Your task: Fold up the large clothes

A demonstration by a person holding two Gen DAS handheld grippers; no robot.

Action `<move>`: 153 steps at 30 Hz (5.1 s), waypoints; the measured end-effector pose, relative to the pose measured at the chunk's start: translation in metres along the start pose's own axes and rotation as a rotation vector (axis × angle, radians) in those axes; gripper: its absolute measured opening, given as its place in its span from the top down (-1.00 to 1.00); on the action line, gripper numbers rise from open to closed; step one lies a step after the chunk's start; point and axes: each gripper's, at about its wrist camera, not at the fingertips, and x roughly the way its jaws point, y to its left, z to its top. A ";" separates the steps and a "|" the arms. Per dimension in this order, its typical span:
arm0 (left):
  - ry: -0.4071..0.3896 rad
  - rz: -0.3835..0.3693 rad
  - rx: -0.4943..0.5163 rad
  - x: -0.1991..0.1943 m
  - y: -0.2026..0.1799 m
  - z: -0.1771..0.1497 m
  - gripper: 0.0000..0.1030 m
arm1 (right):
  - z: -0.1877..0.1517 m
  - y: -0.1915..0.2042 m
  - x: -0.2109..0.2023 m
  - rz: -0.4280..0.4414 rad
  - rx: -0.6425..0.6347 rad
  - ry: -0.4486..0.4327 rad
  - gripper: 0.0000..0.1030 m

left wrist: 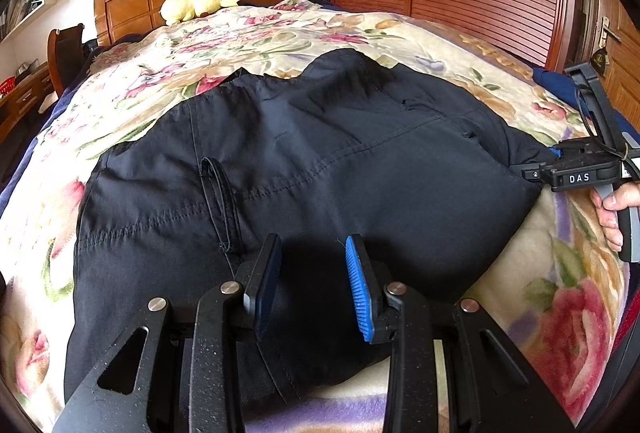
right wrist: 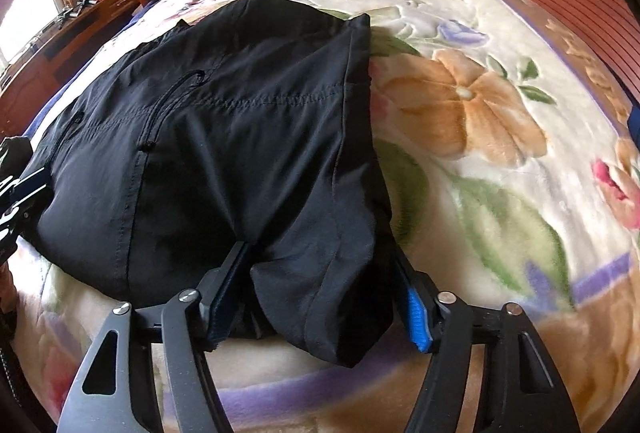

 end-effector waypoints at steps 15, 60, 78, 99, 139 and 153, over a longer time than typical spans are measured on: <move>-0.018 -0.017 -0.031 -0.013 0.010 0.001 0.34 | 0.022 0.040 -0.054 0.032 -0.063 -0.129 0.68; -0.198 0.130 -0.346 -0.146 0.139 -0.089 0.34 | 0.107 0.199 -0.030 0.174 -0.401 -0.189 0.32; -0.233 0.050 -0.316 -0.145 0.120 -0.078 0.33 | 0.092 0.203 0.045 0.277 -0.449 -0.045 0.66; -0.184 -0.065 -0.297 -0.109 0.094 -0.067 0.44 | 0.057 0.178 0.002 0.191 -0.402 -0.155 0.66; -0.073 0.064 -0.244 -0.108 0.107 -0.088 0.83 | 0.060 0.199 0.049 0.184 -0.442 -0.123 0.38; 0.008 0.087 -0.244 -0.105 0.104 -0.110 0.36 | 0.119 0.197 0.034 0.044 -0.500 -0.183 -0.07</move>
